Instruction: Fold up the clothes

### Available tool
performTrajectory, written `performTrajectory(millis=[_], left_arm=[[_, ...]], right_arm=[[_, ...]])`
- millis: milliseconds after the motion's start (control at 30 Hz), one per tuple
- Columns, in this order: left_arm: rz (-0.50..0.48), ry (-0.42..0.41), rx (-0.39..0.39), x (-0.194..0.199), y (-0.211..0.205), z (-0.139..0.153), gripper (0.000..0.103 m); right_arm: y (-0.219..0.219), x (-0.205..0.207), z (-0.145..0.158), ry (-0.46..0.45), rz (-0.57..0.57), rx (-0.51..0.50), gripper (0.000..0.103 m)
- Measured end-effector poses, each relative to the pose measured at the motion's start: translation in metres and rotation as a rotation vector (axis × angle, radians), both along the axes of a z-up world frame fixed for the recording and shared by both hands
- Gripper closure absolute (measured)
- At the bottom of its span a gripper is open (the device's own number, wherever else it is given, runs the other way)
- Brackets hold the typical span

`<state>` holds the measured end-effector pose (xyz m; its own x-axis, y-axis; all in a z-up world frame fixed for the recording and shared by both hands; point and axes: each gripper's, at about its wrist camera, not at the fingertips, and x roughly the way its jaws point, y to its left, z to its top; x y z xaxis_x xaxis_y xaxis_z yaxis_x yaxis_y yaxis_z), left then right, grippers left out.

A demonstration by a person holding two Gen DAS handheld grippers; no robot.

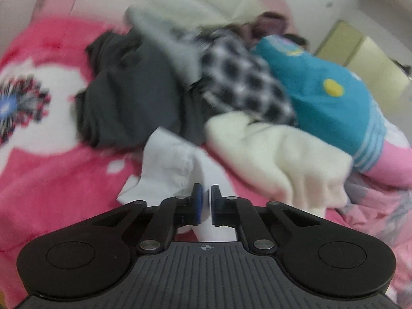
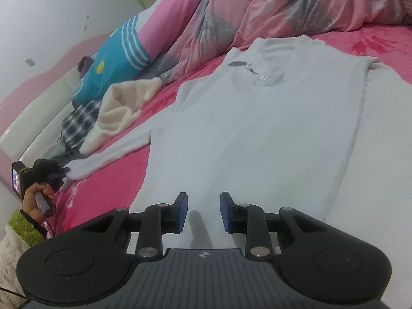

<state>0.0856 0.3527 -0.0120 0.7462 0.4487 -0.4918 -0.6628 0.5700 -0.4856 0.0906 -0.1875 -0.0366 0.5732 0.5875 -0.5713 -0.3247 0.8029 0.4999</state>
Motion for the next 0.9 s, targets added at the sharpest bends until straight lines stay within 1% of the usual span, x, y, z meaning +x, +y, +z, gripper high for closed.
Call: performTrajectory(millis=[67, 167, 233, 400, 467, 500, 633, 667, 700, 733, 800, 833, 900], left_arm=[[-0.031, -0.021, 0.076, -0.001, -0.019, 0.011, 0.103], [-0.118, -0.071, 0.205, -0.005, -0.058, 0.032, 0.103], [-0.186, -0.110, 0.263, -0.002, -0.081, 0.042, 0.103], [-0.397, -0.186, 0.370, -0.007, -0.155, 0.056, 0.103], [-0.419, -0.193, 0.379, -0.009, -0.174, 0.056, 0.103], [-0.420, -0.190, 0.363, -0.007, -0.176, 0.055, 0.103], [-0.301, -0.120, 0.227, -0.006, -0.152, 0.036, 0.101], [-0.260, -0.099, 0.186, -0.006, -0.142, 0.031, 0.098], [-0.220, -0.077, 0.145, -0.005, -0.131, 0.026, 0.091], [-0.162, -0.058, 0.108, -0.006, -0.117, 0.019, 0.086], [-0.075, -0.017, 0.073, -0.005, -0.096, 0.011, 0.068], [-0.033, 0.005, 0.061, -0.004, -0.085, 0.008, 0.063], [0.048, 0.046, 0.037, -0.002, -0.066, 0.002, 0.041]], right_arm=[[-0.005, 0.000, -0.002, 0.007, -0.014, 0.009, 0.074], [-0.013, -0.001, -0.005, 0.021, -0.037, 0.027, 0.074], [-0.020, -0.002, -0.007, 0.028, -0.052, 0.046, 0.074], [-0.035, -0.009, -0.008, 0.028, -0.085, 0.084, 0.074], [-0.041, -0.012, -0.008, 0.031, -0.094, 0.097, 0.074], [-0.044, -0.013, -0.008, 0.034, -0.097, 0.102, 0.073], [-0.056, -0.015, -0.010, 0.051, -0.112, 0.135, 0.073], [-0.059, -0.015, -0.011, 0.060, -0.114, 0.145, 0.073], [-0.061, -0.014, -0.012, 0.067, -0.115, 0.153, 0.073], [-0.062, -0.014, -0.013, 0.071, -0.116, 0.157, 0.073], [-0.061, -0.012, -0.016, 0.081, -0.118, 0.158, 0.073], [-0.060, -0.011, -0.017, 0.086, -0.117, 0.157, 0.073], [-0.056, -0.007, -0.018, 0.093, -0.112, 0.149, 0.073]])
